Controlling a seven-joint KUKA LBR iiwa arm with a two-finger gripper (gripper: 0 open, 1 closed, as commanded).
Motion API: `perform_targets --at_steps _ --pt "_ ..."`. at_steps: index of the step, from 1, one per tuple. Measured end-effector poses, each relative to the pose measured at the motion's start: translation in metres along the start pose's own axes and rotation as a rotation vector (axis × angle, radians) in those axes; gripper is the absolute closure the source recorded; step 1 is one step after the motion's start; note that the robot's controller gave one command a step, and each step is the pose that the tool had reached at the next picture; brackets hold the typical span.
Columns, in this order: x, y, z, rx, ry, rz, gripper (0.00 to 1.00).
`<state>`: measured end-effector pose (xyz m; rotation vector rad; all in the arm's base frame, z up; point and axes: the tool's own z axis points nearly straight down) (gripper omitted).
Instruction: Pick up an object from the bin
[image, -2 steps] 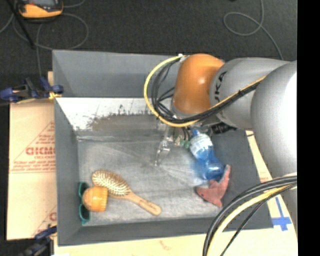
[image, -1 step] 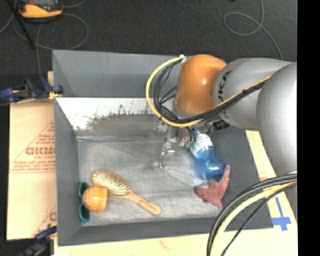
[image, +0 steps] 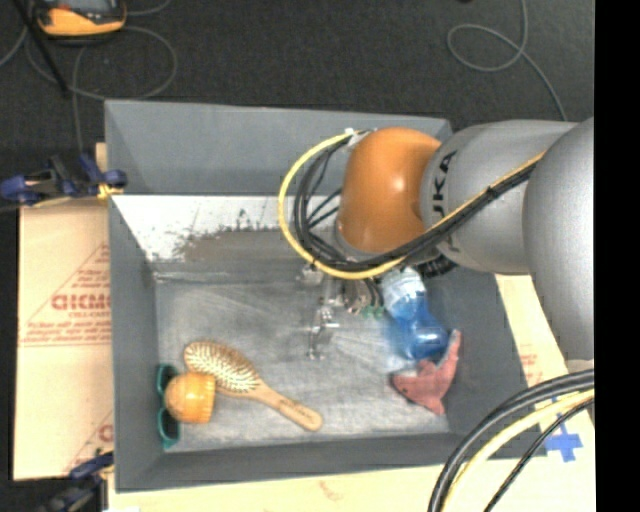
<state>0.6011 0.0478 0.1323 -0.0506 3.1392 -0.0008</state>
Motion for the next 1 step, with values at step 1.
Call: perform_targets --at_steps 1 --pt "0.0116 0.0086 0.0264 -0.003 -0.004 0.121 0.0"
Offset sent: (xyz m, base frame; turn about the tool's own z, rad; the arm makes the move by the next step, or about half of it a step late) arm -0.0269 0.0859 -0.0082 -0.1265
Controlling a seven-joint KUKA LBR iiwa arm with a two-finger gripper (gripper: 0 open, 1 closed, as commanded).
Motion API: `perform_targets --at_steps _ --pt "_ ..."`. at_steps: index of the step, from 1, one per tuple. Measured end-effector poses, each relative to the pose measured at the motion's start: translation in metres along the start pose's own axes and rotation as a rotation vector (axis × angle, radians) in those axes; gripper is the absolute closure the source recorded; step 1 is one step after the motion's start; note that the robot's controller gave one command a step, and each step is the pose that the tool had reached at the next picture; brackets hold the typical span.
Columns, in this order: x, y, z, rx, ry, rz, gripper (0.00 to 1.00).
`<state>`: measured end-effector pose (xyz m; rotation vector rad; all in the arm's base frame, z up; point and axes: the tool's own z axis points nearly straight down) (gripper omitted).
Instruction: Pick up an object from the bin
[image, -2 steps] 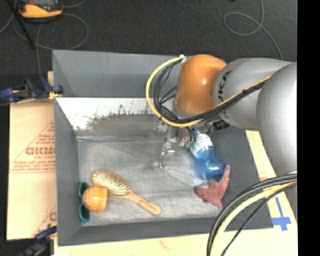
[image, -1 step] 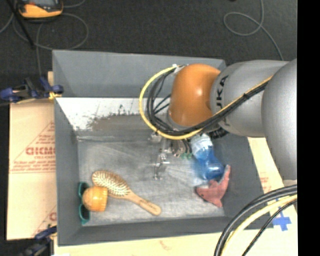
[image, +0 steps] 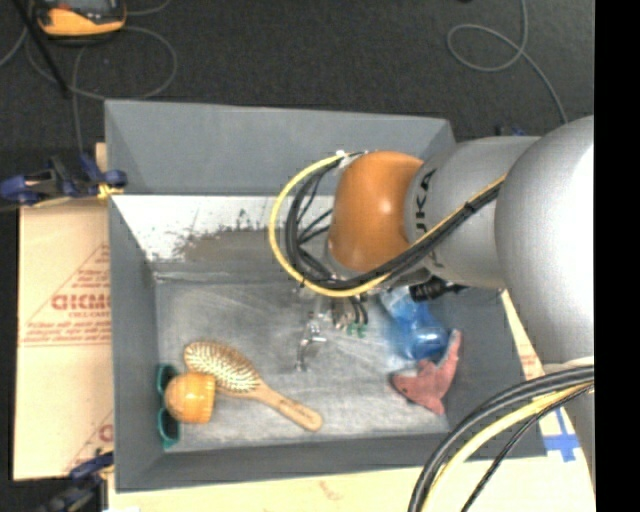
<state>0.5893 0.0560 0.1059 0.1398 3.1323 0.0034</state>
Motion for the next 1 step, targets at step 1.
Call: perform_targets --at_steps 1 --pt "0.0127 0.0401 -0.0054 0.005 0.006 -0.178 0.0"
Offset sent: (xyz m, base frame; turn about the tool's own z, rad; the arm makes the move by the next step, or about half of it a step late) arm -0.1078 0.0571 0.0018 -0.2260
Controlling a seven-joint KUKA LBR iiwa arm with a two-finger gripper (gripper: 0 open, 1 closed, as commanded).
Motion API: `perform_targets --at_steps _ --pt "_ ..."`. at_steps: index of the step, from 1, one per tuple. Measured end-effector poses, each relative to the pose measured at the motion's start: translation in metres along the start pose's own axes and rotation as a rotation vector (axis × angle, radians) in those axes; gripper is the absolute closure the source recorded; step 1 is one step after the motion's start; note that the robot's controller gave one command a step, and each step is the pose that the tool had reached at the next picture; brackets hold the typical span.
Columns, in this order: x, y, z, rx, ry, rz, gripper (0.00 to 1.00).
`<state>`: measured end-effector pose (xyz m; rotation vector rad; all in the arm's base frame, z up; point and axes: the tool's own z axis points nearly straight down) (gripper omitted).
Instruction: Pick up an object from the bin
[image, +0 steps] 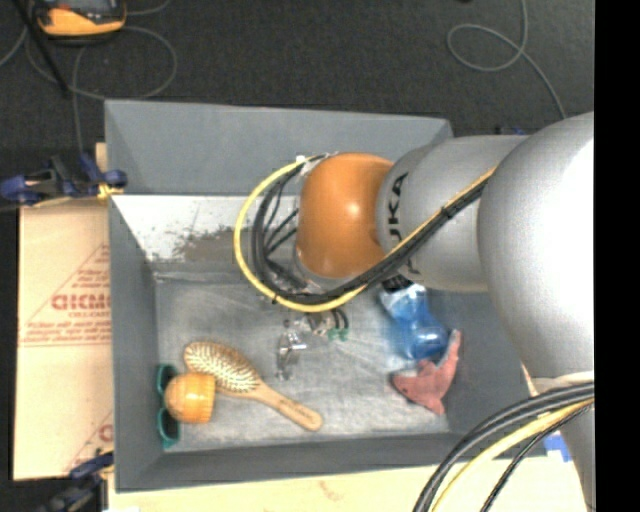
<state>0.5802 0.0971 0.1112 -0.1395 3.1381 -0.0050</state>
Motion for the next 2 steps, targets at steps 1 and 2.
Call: perform_targets --at_steps 1,2 --pt "0.04 0.023 -0.002 -0.006 -0.007 -0.069 0.0" --pt "0.012 0.078 0.024 -0.006 -0.008 0.137 1.0"
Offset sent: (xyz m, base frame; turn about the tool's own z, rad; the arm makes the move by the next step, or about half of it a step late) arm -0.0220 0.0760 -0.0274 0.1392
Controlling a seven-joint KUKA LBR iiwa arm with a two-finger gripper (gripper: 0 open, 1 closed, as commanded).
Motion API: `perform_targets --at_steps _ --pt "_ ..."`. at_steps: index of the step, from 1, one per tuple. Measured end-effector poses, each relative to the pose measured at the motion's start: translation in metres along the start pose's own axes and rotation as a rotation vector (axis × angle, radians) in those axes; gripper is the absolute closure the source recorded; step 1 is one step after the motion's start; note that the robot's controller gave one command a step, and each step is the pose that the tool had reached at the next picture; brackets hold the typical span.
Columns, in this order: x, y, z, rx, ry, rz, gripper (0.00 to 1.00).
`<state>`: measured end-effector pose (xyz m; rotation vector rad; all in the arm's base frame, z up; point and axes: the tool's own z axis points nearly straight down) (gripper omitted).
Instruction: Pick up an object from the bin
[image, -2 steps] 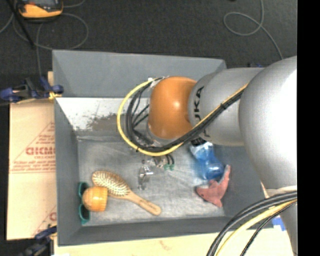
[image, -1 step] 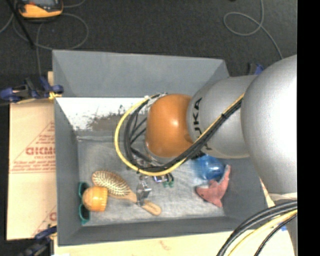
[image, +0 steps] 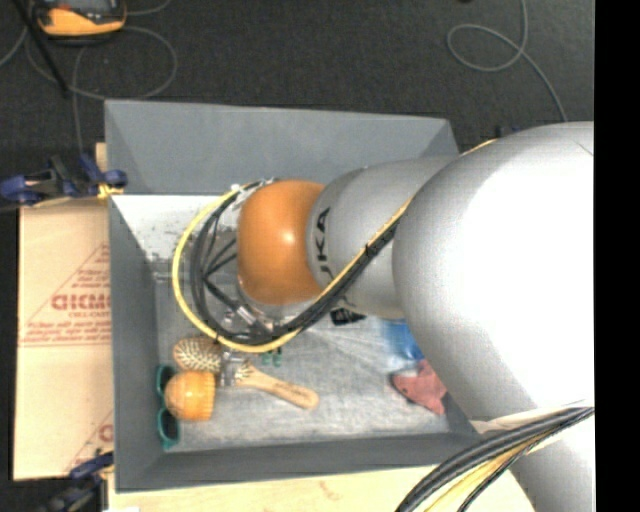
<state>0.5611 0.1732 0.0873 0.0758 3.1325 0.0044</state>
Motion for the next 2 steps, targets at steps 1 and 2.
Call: perform_targets --at_steps 1,2 --pt "0.0 0.0 0.0 0.0 0.0 0.0 1.0" --pt "0.011 0.022 -0.127 0.002 0.006 -0.039 1.0"
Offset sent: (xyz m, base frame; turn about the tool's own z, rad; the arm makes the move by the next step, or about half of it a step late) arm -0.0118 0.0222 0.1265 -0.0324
